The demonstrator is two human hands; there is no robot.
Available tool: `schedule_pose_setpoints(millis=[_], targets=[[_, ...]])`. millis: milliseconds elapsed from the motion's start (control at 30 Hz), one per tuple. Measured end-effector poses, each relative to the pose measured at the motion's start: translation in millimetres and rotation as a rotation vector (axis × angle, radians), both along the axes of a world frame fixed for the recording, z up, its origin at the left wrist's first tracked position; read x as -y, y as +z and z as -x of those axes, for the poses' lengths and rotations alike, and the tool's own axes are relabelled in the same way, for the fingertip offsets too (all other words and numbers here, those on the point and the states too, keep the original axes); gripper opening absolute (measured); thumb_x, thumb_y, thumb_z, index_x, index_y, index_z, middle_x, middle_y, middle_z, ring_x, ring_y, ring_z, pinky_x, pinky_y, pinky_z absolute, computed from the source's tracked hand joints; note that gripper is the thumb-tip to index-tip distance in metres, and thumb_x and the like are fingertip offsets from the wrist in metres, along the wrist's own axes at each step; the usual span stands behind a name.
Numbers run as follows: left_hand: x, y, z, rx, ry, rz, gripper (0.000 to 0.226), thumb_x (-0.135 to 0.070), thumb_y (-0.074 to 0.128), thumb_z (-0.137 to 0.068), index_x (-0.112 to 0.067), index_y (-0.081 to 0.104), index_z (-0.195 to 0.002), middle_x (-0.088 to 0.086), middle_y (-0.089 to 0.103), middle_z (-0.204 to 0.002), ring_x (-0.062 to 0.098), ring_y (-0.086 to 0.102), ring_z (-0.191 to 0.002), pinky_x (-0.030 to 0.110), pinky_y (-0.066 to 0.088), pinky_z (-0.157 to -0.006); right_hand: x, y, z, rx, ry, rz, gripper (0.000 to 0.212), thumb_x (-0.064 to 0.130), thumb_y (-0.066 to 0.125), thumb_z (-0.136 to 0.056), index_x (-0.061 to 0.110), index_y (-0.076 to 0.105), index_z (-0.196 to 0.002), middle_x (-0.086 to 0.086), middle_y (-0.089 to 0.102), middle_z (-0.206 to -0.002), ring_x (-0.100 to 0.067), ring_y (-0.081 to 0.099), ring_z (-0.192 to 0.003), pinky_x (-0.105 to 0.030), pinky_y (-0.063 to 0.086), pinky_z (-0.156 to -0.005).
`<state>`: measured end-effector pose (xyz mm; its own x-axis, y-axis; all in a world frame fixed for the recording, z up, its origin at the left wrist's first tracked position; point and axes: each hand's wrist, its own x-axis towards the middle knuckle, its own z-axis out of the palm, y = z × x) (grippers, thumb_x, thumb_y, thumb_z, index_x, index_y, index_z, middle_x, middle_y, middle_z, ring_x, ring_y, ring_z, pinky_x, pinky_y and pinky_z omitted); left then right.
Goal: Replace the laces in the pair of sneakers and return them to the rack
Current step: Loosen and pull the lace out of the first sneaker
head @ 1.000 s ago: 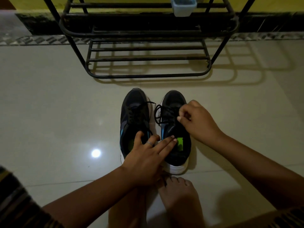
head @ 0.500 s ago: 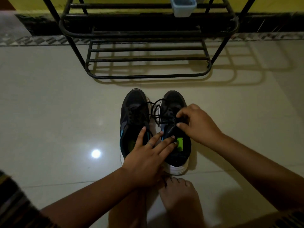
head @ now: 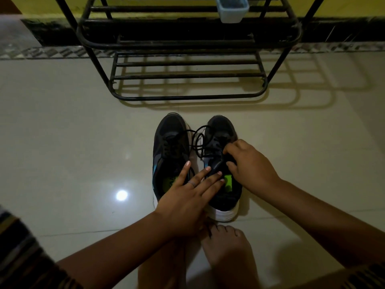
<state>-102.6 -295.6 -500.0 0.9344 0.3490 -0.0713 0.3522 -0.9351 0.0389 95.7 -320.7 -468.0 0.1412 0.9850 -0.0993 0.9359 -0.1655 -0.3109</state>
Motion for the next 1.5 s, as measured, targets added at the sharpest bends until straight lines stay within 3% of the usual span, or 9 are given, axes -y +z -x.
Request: schedule_pose_setpoints(millis=[267,500,767,933,1100,1167,1333,1400,1500], targets=[[-0.3,1.1,-0.2,0.003,-0.015,-0.019,0.087,-0.056,0.056,-0.069,-0.019,0.032,-0.144,0.002,0.039,-0.149,0.025,0.037,-0.136,0.053,0.022,-0.109,-2.4,-7.3,-4.7,-0.101,-0.029,-0.104,0.003,0.006,0.054,-0.088,0.006,0.057,-0.089,-0.014,0.052,-0.093,-0.034,0.056,-0.075,-0.035,0.044,-0.063],[0.2,-0.3,0.0,-0.01,-0.01,-0.049,0.094,-0.061,0.062,-0.066,-0.019,0.03,-0.144,0.003,0.038,-0.149,0.025,0.036,-0.137,0.052,0.019,-0.109,-8.3,-3.1,-0.6,0.05,0.024,0.005,0.031,0.01,0.052,-0.091,0.008,0.05,-0.121,-0.015,0.05,-0.116,-0.036,0.058,-0.092,-0.038,0.047,-0.072],[0.4,0.2,0.3,0.023,-0.003,-0.043,0.094,-0.058,0.063,-0.066,-0.019,0.03,-0.144,0.003,0.039,-0.148,0.025,0.037,-0.136,0.051,0.019,-0.109,-18.2,-5.8,0.6,0.214,0.114,0.022,0.032,0.009,0.052,-0.09,0.005,0.047,-0.122,-0.019,0.051,-0.113,-0.038,0.058,-0.09,-0.033,0.035,-0.06],[0.5,0.5,0.1,0.031,0.001,-0.055,0.092,-0.057,0.064,-0.066,-0.019,0.032,-0.143,0.003,0.039,-0.148,0.024,0.039,-0.135,0.051,0.019,-0.109,-14.7,-11.5,-8.3,0.007,0.099,-0.159,0.006,0.004,0.057,-0.086,0.002,0.055,-0.092,-0.019,0.056,-0.084,-0.036,0.057,-0.066,-0.035,0.042,-0.053],[0.2,1.6,-0.4,0.023,-0.003,-0.055,0.092,-0.058,0.065,-0.066,-0.018,0.033,-0.142,0.003,0.04,-0.148,0.025,0.04,-0.134,0.051,0.02,-0.108,-16.4,-7.3,-18.8,-0.434,-0.318,-0.156,0.009,0.01,0.058,-0.088,0.013,0.055,-0.08,-0.001,0.056,-0.067,-0.015,0.053,-0.061,-0.028,0.044,-0.061],[0.0,1.9,-0.4,0.004,-0.002,-0.048,0.093,-0.06,0.063,-0.065,-0.018,0.033,-0.143,0.003,0.04,-0.148,0.025,0.039,-0.135,0.051,0.021,-0.109,-19.5,-2.1,-18.4,-0.49,-0.35,-0.092,0.006,0.008,0.058,-0.086,0.014,0.059,-0.086,-0.001,0.059,-0.077,-0.016,0.056,-0.068,-0.033,0.051,-0.067],[-0.2,2.4,-0.4,-0.025,-0.006,-0.053,0.093,-0.061,0.062,-0.065,-0.018,0.034,-0.143,0.004,0.04,-0.148,0.026,0.04,-0.134,0.051,0.021,-0.108,-17.0,4.3,-5.7,-0.093,-0.008,-0.018,0.024,0.014,0.057,-0.086,0.01,0.061,-0.109,-0.009,0.049,-0.115,-0.024,0.055,-0.096,-0.031,0.047,-0.08],[0.1,2.3,-0.3,-0.017,-0.011,-0.06,0.095,-0.062,0.063,-0.065,-0.017,0.033,-0.144,0.004,0.041,-0.147,0.027,0.04,-0.134,0.051,0.021,-0.108,-14.3,-0.5,-3.1,0.07,0.075,0.013,0.022,0.013,0.055,-0.089,0.006,0.058,-0.109,-0.011,0.047,-0.119,-0.029,0.054,-0.098,-0.036,0.049,-0.075],[0.8,3.1,0.0,-0.01,-0.005,-0.056,0.101,-0.062,0.064,-0.066,-0.013,0.028,-0.146,0.005,0.039,-0.148,0.027,0.04,-0.134,0.051,0.023,-0.109,-14.0,-5.4,-5.3,0.086,0.118,-0.025,0.013,0.004,0.056,-0.088,0.002,0.059,-0.101,-0.016,0.049,-0.113,-0.034,0.056,-0.091,-0.037,0.048,-0.068]])
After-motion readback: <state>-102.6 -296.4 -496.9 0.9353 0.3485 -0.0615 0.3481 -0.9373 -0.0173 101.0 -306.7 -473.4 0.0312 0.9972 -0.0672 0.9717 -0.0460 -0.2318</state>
